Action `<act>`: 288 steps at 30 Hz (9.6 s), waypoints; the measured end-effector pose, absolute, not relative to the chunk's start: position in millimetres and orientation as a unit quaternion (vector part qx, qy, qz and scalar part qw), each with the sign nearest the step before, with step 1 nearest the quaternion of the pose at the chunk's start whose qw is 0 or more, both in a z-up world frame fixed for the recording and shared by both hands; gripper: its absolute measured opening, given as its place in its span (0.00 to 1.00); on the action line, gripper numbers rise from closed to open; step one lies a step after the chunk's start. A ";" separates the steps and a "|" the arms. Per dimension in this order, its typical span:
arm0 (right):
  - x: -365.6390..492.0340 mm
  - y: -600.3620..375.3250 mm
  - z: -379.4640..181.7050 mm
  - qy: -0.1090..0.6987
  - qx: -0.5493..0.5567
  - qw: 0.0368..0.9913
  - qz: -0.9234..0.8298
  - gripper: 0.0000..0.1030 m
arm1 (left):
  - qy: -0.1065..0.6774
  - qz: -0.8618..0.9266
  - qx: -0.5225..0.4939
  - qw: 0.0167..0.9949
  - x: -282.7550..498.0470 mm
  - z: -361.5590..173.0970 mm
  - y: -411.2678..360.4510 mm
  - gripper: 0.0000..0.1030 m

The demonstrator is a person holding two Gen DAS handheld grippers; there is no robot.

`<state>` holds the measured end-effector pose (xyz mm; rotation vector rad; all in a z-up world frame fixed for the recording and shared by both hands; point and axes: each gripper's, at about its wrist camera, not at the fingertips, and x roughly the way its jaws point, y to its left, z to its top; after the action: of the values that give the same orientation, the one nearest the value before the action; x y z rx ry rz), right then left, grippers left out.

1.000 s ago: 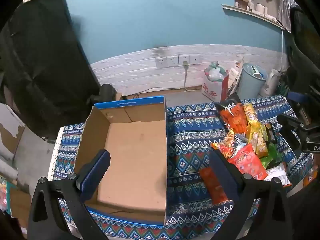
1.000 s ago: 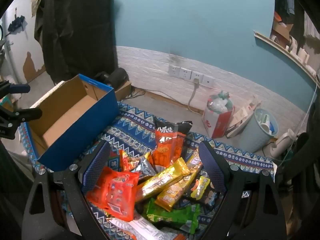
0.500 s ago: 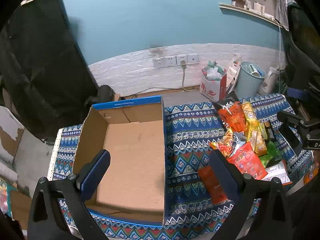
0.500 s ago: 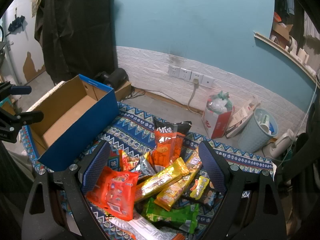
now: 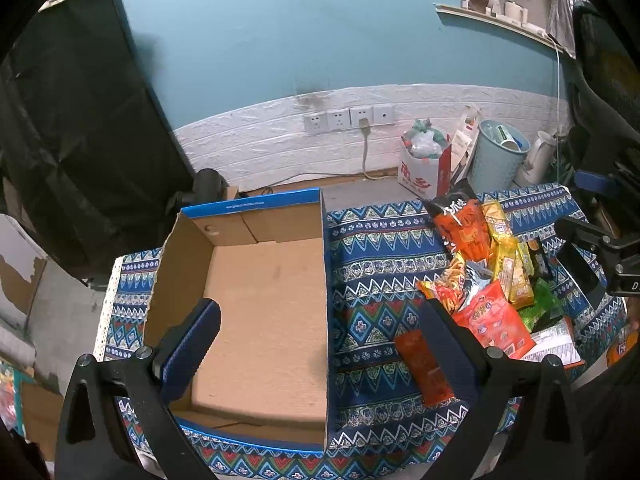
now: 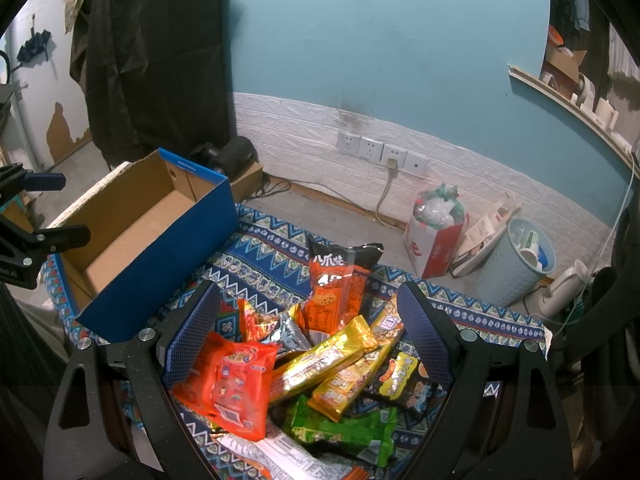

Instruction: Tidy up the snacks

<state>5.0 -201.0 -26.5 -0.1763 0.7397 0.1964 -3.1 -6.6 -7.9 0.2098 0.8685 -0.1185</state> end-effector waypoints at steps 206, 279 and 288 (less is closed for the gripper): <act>8.3 -283.3 -104.8 0.513 -0.013 0.851 0.109 0.31 | 0.515 -0.298 0.115 0.795 5.8 -129.3 -110.9 0.36; 140.2 48.6 -117.1 0.523 -0.061 0.800 0.287 0.33 | 0.497 0.065 -0.079 0.862 44.8 -88.9 198.6 0.64; 138.2 49.0 -117.2 0.514 -0.065 0.810 0.277 0.55 | 0.496 0.056 -0.072 0.863 43.6 -84.2 191.9 0.64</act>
<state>138.2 49.0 -117.2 -0.1393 1.0978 0.5915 43.6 191.9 -84.2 -0.1512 1.0401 0.1165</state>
